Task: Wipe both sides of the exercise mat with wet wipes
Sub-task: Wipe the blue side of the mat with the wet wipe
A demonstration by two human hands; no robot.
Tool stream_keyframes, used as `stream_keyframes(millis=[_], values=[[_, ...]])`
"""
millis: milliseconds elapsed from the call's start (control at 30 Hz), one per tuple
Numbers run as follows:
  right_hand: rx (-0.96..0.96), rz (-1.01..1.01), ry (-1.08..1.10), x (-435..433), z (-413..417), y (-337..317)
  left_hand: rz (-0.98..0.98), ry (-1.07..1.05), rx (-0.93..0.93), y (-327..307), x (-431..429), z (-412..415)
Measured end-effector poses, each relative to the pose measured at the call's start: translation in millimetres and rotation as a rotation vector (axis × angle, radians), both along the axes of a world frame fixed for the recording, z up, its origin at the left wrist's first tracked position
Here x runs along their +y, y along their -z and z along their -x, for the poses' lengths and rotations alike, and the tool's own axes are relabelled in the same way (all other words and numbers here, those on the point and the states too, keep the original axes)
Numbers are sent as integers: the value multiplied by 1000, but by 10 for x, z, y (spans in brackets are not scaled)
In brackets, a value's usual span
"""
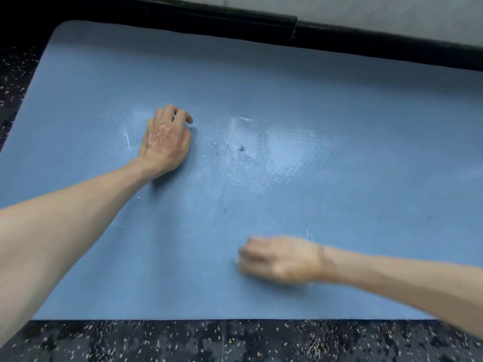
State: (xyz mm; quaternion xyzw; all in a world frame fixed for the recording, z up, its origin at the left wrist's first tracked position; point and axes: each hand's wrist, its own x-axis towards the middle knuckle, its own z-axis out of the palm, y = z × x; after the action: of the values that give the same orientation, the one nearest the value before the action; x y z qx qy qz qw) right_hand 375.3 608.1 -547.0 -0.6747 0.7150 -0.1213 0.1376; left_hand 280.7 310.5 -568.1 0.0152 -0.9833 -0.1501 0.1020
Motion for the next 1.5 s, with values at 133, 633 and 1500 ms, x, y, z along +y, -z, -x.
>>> stream_keyframes(millis=[133, 633, 1500], values=[[183, 58, 445, -216, 1233, 33, -37, -24, 37, -2, 107, 143], [-82, 11, 181, 368, 292, -1, -143, 100, 19, 39, 397, 754], [86, 196, 427, -70, 2055, 136, -100, -38, 34, 172, 534, 1231]])
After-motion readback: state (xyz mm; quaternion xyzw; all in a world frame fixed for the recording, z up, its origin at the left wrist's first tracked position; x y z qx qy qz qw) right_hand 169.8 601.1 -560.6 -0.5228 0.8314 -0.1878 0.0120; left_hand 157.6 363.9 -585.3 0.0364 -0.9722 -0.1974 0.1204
